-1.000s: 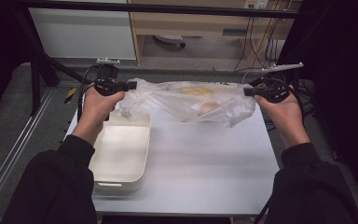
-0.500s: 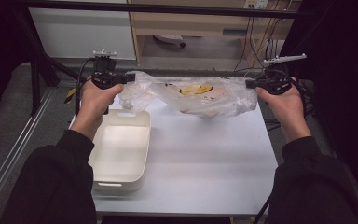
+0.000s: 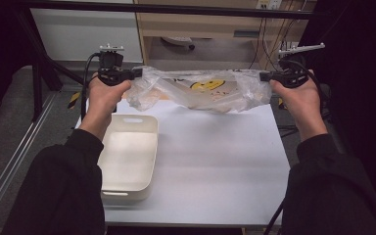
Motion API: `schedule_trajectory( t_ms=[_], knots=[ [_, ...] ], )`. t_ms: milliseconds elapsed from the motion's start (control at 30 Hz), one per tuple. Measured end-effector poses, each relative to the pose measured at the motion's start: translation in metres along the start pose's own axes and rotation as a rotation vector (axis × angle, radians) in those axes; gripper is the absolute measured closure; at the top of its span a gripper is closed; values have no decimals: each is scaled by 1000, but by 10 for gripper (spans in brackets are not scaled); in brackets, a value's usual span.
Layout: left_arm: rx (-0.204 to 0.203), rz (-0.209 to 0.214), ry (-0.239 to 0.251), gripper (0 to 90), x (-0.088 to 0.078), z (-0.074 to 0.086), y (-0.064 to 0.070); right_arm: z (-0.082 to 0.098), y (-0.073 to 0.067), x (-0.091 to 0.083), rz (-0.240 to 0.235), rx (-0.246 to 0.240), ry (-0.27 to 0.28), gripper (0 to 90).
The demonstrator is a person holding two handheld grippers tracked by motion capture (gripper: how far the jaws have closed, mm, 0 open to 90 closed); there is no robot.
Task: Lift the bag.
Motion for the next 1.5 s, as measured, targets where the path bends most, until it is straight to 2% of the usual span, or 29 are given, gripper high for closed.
schedule_trajectory(
  t_ms=[100, 133, 200, 267, 533, 700, 833, 900, 1267, 1500],
  knots=[
    [10, 13, -25, 900, 6, 11, 3, 6, 2, 4, 16, -12, -28, 900],
    [24, 12, -35, 900, 8, 14, 4, 8, 3, 5, 16, -10, -31, 900],
    [83, -4, -50, 900, 9, 18, 8, 16, 5, 8, 12, -6, -47, 900],
    [102, -15, -51, 900, 10, 19, 11, 23, 7, 11, 10, -1, -60, 900],
    [75, 15, -88, 900, 9, 39, 13, 41, 9, 15, -15, 23, -56, 900],
    [96, 21, -124, 900, 6, 55, 15, 50, 3, 17, -23, 10, -61, 900],
    [72, 57, -139, 900, 3, 67, 16, 65, 1, 20, -43, 17, -74, 900],
    [76, 70, -142, 900, 0, 72, 17, 72, 0, 21, -50, 23, -75, 900],
    [93, 143, -188, 900, -12, 108, 32, 114, -5, 20, -63, 38, -87, 900],
    [92, 195, -196, 900, -24, 128, 46, 132, -7, 17, -65, 47, -89, 900]
  ],
)
Point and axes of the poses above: each handheld gripper's, and its own axes: x roughly forward along the jaws, z roughly out of its underside, y roughly to its right, the point moved 7 cm from there along x, roughly forward along the jaws, and after that the axes turned 10 degrees about -z, right-handed, at the moved point
